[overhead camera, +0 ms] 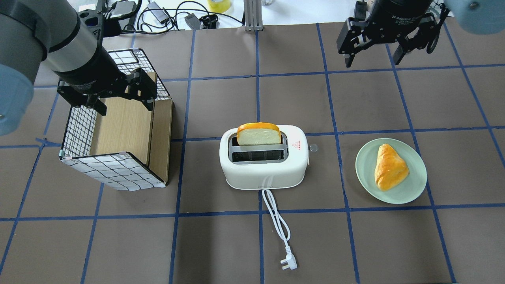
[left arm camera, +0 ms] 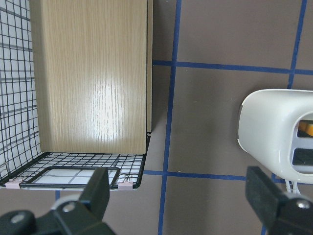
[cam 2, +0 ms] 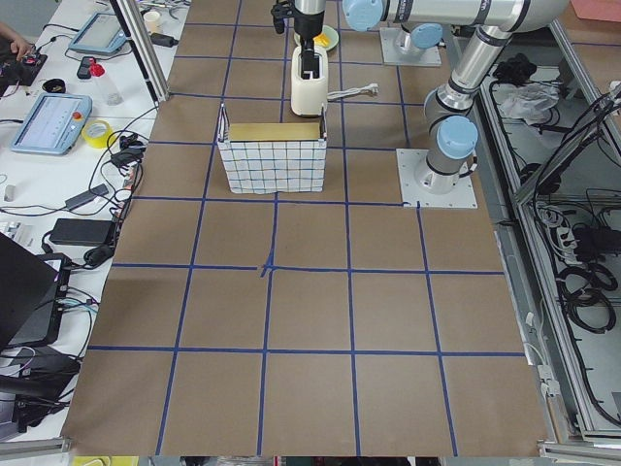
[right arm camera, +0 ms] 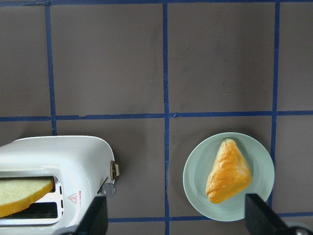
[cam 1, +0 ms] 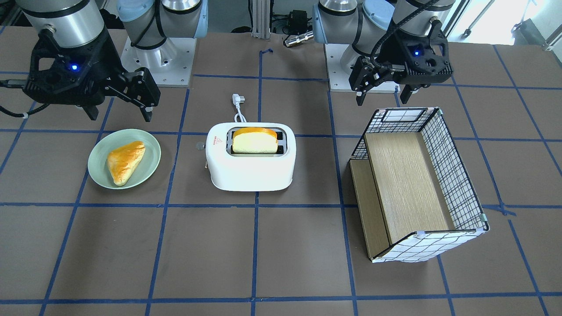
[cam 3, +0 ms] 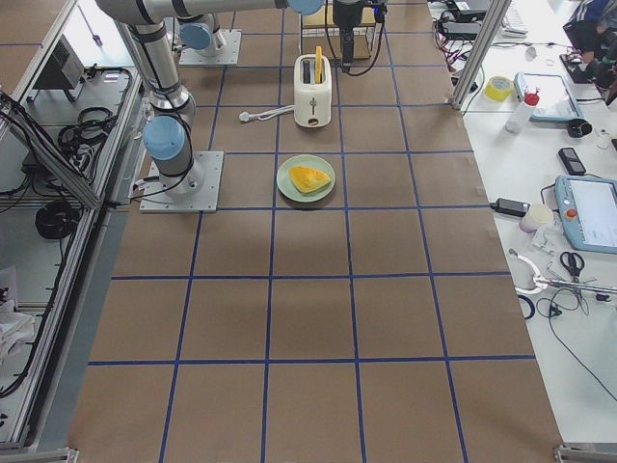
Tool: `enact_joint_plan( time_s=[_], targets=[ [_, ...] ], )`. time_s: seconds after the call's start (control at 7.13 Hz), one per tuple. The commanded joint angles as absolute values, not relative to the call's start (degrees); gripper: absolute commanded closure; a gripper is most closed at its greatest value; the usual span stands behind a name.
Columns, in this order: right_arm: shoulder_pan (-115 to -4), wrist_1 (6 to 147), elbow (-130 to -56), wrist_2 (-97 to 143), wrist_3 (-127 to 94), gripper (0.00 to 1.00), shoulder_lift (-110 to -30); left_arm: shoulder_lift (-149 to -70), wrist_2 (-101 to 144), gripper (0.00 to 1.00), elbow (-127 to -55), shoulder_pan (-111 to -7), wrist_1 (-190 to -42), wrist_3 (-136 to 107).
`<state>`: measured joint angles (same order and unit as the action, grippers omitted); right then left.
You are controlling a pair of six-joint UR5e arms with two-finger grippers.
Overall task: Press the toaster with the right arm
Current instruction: 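Move the right gripper from its raised pose toward the white toaster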
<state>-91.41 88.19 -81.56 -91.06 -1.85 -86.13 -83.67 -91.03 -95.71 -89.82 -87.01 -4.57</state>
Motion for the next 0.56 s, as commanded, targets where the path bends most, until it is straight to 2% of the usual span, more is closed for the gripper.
enact_joint_plan(
  time_s=[0.0, 0.28, 0.42],
  targets=[
    [-91.4, 88.1, -81.6, -91.1, -1.8, 0.01, -86.2, -83.7, -91.0, 0.00, -95.6, -89.8, -87.0, -4.6],
    [-91.4, 88.0, -81.6, -90.6, -1.8, 0.04, -86.1, -83.7, -91.0, 0.00, -95.7, -89.8, -87.0, -4.6],
    [-91.4, 87.5, -81.6, -90.0, -1.8, 0.20, -86.1, -83.7, -91.0, 0.00, -95.7, -89.8, -87.0, -4.6]
  ],
)
